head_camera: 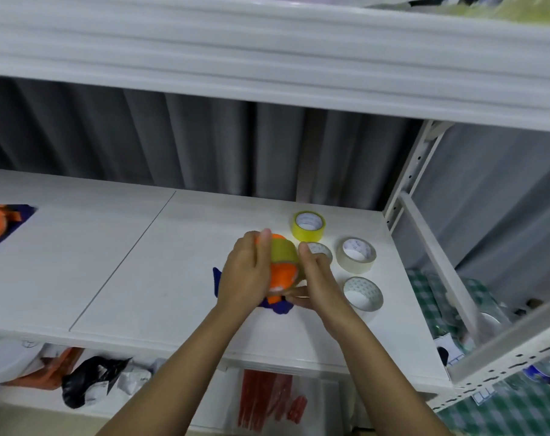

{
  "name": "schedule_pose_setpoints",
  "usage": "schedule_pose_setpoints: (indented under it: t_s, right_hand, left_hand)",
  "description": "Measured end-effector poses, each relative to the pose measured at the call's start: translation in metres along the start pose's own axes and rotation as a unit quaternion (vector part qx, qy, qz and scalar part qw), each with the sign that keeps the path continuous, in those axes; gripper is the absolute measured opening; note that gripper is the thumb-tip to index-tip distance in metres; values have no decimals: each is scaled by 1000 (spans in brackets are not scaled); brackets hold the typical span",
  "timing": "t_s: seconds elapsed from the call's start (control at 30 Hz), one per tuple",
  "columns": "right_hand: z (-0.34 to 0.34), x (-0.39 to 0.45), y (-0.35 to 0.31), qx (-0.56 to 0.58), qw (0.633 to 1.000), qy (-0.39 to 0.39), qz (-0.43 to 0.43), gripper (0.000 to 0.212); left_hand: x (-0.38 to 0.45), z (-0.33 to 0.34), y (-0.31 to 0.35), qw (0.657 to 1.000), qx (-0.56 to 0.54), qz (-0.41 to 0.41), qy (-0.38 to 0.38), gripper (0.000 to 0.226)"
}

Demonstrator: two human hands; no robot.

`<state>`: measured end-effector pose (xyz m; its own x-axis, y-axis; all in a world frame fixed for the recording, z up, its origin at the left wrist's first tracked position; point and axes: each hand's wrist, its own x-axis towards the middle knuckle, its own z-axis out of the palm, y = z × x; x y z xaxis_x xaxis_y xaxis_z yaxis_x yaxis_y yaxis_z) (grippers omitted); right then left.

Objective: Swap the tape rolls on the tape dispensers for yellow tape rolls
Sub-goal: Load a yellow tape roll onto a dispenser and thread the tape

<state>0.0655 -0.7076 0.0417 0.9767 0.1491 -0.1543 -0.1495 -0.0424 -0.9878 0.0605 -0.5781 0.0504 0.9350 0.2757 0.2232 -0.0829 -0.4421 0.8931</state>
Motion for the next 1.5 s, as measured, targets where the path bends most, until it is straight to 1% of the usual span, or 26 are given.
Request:
schedule_pose_setpoints:
  t_s: [0.03, 0.07, 0.13, 0.17, 0.23, 0.27, 0.33, 0.4, 0.47, 0.53, 0.6, 0.63, 0.73, 0.77, 0.83, 0.87, 0.9, 0.97, 1.0, 1.03, 1.13, 1.17, 1.2, 1.3, 1.4, 1.5]
  right_hand:
    - [-4, -2, 0, -34, 999, -16, -28, 57]
    - [-10, -3, 0, -67, 995, -25, -69, 54]
    - [-19, -4, 0, -118, 983, -22, -142, 43]
    - [-22, -3, -1, -132, 979, -32, -152, 44]
    - [-23, 0, -1, -130, 978, -91, -137, 52]
    - [-23, 1, -1, -117, 976, -126, -134, 47]
    - [-21, 3, 0, -90, 974, -154, -140, 34]
    - [-22, 6, 2, -76, 975, -156, -139, 33]
    - [-25, 11, 7, -74, 975, -162, -133, 39]
    - [-28, 15, 12, -46, 978, -169, -112, 44]
    - [-27, 17, 15, -29, 980, -165, -104, 40]
    - [-24, 19, 17, -33, 982, -151, -110, 38]
    - [-12, 21, 28, -92, 983, -57, -146, 34]
    - [-9, 19, 32, -95, 982, -58, -150, 37]
    - [-3, 13, 45, -110, 976, -126, -139, 54]
    - [-1, 12, 52, -151, 966, -153, -146, 65]
    - [-1, 12, 57, -210, 950, -163, -164, 75]
    - [-2, 15, 62, -301, 920, -136, -209, 85]
    - [-1, 16, 63, -322, 912, -118, -224, 86]
    - [-1, 17, 64, -324, 910, -110, -233, 87]
    - [-2, 18, 68, -292, 919, -117, -239, 84]
    - [-2, 16, 68, -284, 921, -118, -238, 83]
    - [-1, 15, 68, -274, 925, -120, -236, 81]
    - [0, 14, 67, -245, 935, -129, -222, 78]
    - [-1, 13, 64, -243, 947, -130, -165, 81]
    - [2, 13, 65, -233, 954, -139, -127, 71]
  left_hand:
    - [5, -4, 0, 1000, -10, -15, 20, 50]
    - [9, -7, -2, 999, -17, -31, 33, 53]
    - [16, -13, -6, 998, -31, -40, 47, 59]
    - [18, -15, -7, 997, -46, -34, 51, 59]
    - [19, -17, -5, 994, -91, -26, 55, 58]
    - [19, -17, -4, 992, -110, -30, 53, 58]
    - [19, -17, -4, 990, -126, -48, 35, 57]
    - [18, -21, -6, 991, -121, -55, -21, 51]
    - [16, -26, -12, 986, -119, -38, -112, 38]
    - [14, -35, -20, 973, -122, -32, -191, 26]
    - [12, -43, -28, 968, -103, -39, -225, 20]
    - [11, -44, -32, 969, -86, -49, -228, 19]
    - [4, -39, -44, 973, -43, -85, -211, 18]
    - [0, -35, -47, 974, -50, -92, -202, 16]
    - [-9, -27, -52, 972, -96, -109, -186, 14]
    - [-12, -26, -54, 970, -119, -118, -179, 12]
    - [-15, -25, -56, 968, -133, -125, -174, 11]
    - [-18, -26, -58, 965, -143, -134, -173, 7]
    - [-19, -28, -59, 965, -142, -135, -177, 6]
    - [-20, -29, -60, 965, -134, -129, -184, 14]
    - [-26, -32, -61, 972, -83, -80, -203, 53]
    - [-27, -32, -62, 975, -68, -54, -203, 62]
    - [-29, -31, -63, 977, -59, -26, -201, 64]
    - [-32, -28, -67, 983, -48, 24, -177, 57]
    - [-31, -25, -71, 985, -64, 26, -159, 47]
    - [-24, -21, -71, 986, -71, 9, -149, 33]
